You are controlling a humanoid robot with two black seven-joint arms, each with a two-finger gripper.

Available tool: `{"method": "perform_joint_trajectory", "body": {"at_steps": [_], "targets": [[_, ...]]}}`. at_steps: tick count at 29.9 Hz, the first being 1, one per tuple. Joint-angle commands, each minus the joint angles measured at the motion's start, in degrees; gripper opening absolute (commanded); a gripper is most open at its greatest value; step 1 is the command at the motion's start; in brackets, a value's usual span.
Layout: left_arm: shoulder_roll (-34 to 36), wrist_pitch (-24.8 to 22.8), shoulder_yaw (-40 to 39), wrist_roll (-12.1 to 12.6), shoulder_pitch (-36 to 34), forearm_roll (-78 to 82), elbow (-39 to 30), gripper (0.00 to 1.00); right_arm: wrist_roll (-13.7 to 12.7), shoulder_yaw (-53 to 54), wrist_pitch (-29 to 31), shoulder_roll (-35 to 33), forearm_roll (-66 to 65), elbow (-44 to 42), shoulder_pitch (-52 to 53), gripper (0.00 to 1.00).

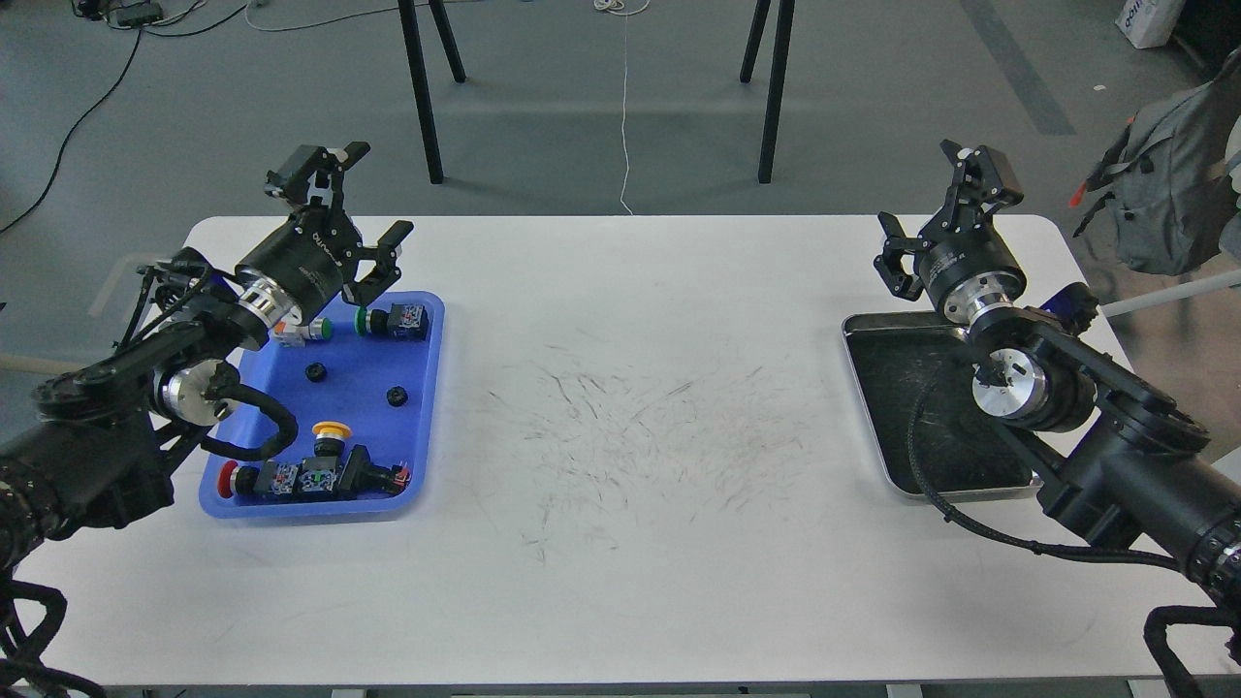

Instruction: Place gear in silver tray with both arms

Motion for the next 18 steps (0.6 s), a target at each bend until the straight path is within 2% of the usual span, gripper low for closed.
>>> {"method": "perform_joint_trajectory", "body": {"at_steps": [1, 18], "targets": [[0.01, 0.0, 0.36, 0.0, -0.51, 0.08, -1.08, 1.0, 0.0, 0.18, 0.11, -0.01, 0.01, -0.02, -0.44, 1.0], [-0.34, 0.0, 0.36, 0.0, -1.04, -0.01, -0.56, 1.0, 0.08, 0.18, 0.11, -0.18, 0.01, 0.16, -0.87, 1.0]]}}
